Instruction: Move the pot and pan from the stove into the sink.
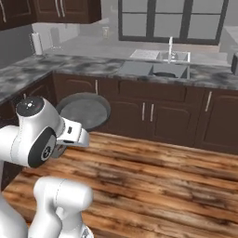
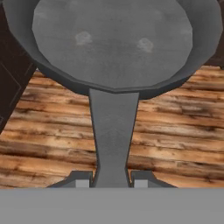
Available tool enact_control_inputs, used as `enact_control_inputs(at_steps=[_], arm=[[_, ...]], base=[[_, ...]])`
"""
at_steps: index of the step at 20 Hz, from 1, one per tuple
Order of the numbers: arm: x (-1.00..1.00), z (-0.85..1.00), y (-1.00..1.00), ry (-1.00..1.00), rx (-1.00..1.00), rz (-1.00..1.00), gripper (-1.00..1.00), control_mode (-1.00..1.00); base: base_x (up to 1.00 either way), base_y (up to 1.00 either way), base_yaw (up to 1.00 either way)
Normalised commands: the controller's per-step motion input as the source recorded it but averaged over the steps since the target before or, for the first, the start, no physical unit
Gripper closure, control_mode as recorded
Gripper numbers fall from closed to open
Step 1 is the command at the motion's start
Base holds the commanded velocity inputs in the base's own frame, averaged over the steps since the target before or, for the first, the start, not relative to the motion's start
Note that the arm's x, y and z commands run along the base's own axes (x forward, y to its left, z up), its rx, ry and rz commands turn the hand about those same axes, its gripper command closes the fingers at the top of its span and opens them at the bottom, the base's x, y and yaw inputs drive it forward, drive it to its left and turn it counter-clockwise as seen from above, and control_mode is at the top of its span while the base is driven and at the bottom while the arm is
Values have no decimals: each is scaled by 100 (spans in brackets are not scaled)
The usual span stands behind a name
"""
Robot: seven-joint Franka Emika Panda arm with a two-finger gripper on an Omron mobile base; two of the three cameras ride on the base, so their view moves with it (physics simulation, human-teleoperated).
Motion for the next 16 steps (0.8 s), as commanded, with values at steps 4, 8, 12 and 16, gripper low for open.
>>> enact_control_inputs(at_steps=[4, 8, 12, 16], arm=[[0, 0, 0, 0, 0, 0, 100, 100], [0, 0, 0, 0, 0, 0, 100, 100], [0, 0, 0, 0, 0, 0, 100, 100], [0, 0, 0, 0, 0, 0, 100, 100]], base=[[-8, -38, -26], [0, -1, -1], [25, 0, -1], [56, 1, -4]])
